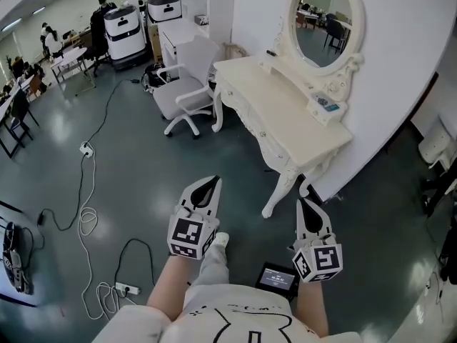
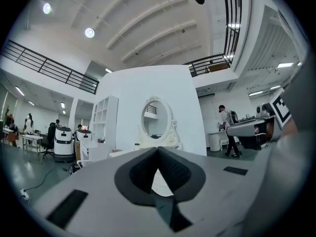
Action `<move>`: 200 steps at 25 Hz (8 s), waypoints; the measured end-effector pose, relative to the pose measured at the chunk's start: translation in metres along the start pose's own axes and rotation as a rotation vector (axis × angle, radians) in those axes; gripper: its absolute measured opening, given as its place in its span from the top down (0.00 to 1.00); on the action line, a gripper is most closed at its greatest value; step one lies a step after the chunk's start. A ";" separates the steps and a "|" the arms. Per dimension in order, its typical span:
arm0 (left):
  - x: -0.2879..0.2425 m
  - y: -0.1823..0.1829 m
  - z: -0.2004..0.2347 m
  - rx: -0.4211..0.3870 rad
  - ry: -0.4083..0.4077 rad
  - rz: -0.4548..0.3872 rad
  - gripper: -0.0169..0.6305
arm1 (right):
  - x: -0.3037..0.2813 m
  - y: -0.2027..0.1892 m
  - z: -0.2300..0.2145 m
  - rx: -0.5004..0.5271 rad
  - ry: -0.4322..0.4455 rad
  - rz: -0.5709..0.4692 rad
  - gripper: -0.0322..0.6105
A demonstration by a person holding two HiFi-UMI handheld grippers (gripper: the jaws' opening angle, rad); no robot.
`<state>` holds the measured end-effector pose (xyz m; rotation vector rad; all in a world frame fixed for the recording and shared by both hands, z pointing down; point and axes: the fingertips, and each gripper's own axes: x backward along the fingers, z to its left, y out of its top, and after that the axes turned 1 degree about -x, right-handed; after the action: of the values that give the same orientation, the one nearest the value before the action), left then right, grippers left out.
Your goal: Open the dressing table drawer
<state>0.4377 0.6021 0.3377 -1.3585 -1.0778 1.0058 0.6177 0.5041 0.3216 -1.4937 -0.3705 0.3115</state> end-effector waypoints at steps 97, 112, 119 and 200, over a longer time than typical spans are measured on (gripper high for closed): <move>-0.787 -0.063 0.322 -0.027 -0.477 0.115 0.96 | -0.657 -0.097 -0.338 -0.139 -0.479 0.094 0.93; -0.886 -0.086 0.347 -0.003 -0.701 0.138 0.96 | -0.713 -0.107 -0.352 -0.133 -0.732 0.120 0.93; -0.913 -0.105 0.340 0.009 -0.789 0.156 0.96 | -0.711 -0.118 -0.355 -0.122 -0.845 0.169 0.93; -0.935 -0.255 0.320 -0.171 -0.781 0.524 0.80 | -0.709 -0.212 -0.376 -0.272 -0.797 0.262 0.93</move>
<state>-0.1055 -0.2311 0.5673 -1.4525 -1.4207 1.9737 0.1297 -0.1477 0.4848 -1.6382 -0.8746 1.1132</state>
